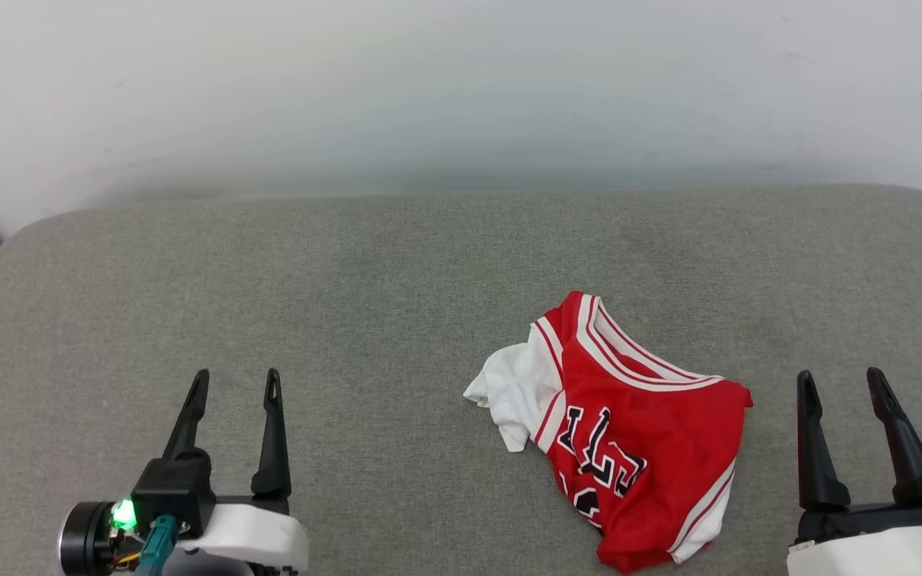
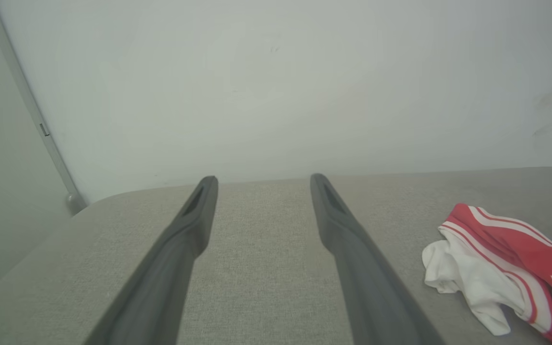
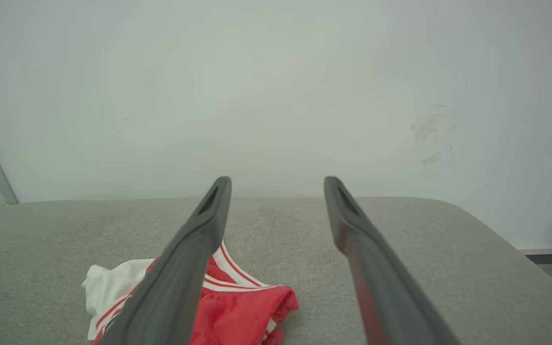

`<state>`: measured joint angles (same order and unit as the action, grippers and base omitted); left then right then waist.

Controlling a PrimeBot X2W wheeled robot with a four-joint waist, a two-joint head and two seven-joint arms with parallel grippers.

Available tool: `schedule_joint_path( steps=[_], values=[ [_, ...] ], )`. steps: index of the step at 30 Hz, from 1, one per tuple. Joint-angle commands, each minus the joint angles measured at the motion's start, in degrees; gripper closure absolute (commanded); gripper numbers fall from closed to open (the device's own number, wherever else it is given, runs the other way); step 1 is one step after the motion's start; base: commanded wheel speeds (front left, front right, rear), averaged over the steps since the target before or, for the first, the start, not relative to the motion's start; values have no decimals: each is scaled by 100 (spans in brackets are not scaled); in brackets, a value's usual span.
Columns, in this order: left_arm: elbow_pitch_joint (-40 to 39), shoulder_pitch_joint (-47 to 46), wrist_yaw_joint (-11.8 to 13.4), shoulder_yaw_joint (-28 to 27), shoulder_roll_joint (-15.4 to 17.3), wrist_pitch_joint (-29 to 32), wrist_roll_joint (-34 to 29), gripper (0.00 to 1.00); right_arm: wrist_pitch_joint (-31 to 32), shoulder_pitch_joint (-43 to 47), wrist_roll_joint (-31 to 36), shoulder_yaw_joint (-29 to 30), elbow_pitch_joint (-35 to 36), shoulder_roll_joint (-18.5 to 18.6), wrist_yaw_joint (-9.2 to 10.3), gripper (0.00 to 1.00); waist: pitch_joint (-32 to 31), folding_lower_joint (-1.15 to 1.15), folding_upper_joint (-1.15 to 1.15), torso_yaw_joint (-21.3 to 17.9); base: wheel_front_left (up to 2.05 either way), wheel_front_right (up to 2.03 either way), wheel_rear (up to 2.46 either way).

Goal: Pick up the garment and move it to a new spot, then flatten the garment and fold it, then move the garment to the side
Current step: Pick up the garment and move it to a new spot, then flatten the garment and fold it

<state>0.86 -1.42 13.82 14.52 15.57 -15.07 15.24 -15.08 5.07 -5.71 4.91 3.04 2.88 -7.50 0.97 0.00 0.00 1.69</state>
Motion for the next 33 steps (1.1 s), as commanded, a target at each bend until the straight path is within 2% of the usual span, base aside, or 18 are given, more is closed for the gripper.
schedule_joint_path(
  steps=[1,5,10,16,26,33],
  values=[
    [-54,186,-69,-150,-109,-14,-130,0,-13,115,-83,-5,-28,-2,2,0,-22,0,0,-5,0,0,0],
    [-137,378,-244,-370,-302,-14,-303,0,-14,152,-205,20,-51,-1,2,0,-49,0,0,-6,0,0,0],
    [-116,617,-613,-744,-618,-15,-557,0,-14,258,-357,-1,-92,-2,2,0,-91,0,0,4,0,0,0],
    [-18,764,-886,-1006,-873,-15,-758,0,-14,374,-441,7,-105,-2,2,0,-122,0,0,15,0,0,0],
    [97,819,-1143,-1249,-1092,-15,-945,0,-14,434,-440,-43,-130,-2,2,0,-133,0,0,24,0,0,0],
    [176,449,-1279,-1495,-1179,-15,-965,0,-14,300,-364,-70,-67,-2,2,0,-94,0,0,-33,0,0,0]
  ],
)
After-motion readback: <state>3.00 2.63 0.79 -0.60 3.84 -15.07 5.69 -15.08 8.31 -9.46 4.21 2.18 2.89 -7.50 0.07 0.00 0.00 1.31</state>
